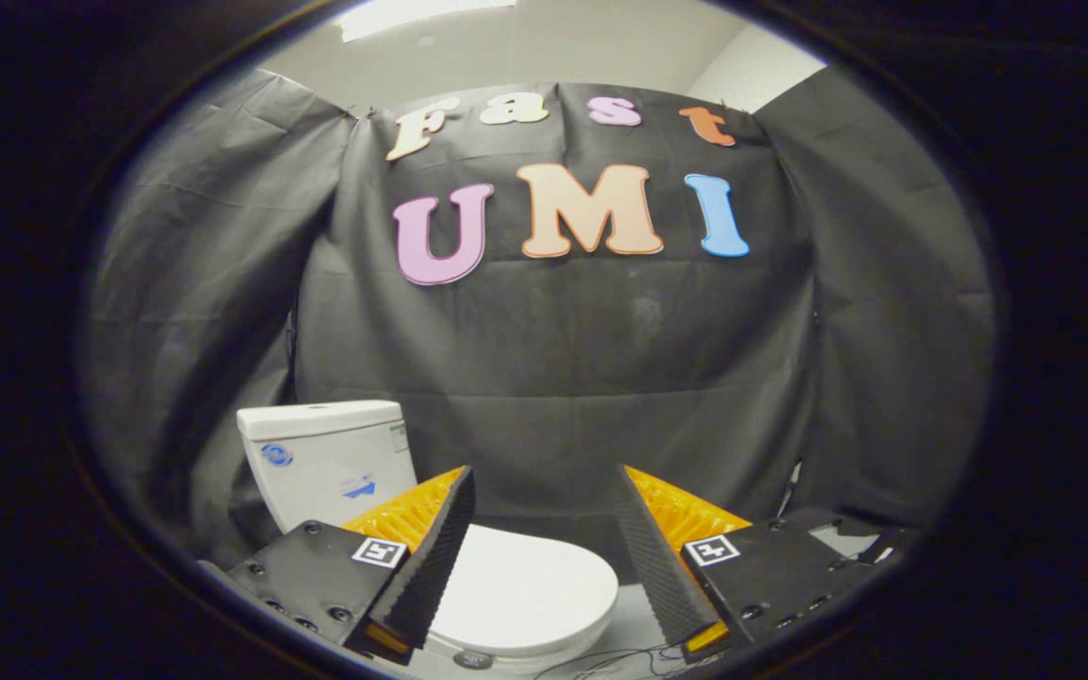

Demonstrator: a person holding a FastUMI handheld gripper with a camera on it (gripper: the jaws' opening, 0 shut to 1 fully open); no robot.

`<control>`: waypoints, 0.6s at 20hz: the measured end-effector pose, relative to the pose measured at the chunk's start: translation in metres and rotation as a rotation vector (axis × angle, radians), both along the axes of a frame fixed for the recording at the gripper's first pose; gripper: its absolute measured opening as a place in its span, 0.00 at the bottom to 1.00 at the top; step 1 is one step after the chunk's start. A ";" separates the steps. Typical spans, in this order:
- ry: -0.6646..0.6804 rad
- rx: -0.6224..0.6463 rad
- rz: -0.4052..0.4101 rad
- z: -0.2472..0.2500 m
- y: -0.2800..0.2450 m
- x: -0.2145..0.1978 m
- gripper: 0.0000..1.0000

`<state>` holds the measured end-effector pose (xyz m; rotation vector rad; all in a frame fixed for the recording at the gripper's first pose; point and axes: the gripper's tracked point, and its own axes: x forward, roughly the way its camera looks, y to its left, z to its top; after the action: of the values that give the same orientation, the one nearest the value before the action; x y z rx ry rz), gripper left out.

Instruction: Open the toilet lid.

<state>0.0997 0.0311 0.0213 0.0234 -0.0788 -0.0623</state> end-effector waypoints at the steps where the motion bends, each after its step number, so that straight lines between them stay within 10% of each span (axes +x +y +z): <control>1: -0.005 0.012 -0.017 0.002 0.003 0.002 0.91; 12: -0.091 0.167 -0.193 0.000 0.029 -0.004 0.88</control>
<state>0.0957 0.0599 0.0217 0.1854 -0.1662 -0.2604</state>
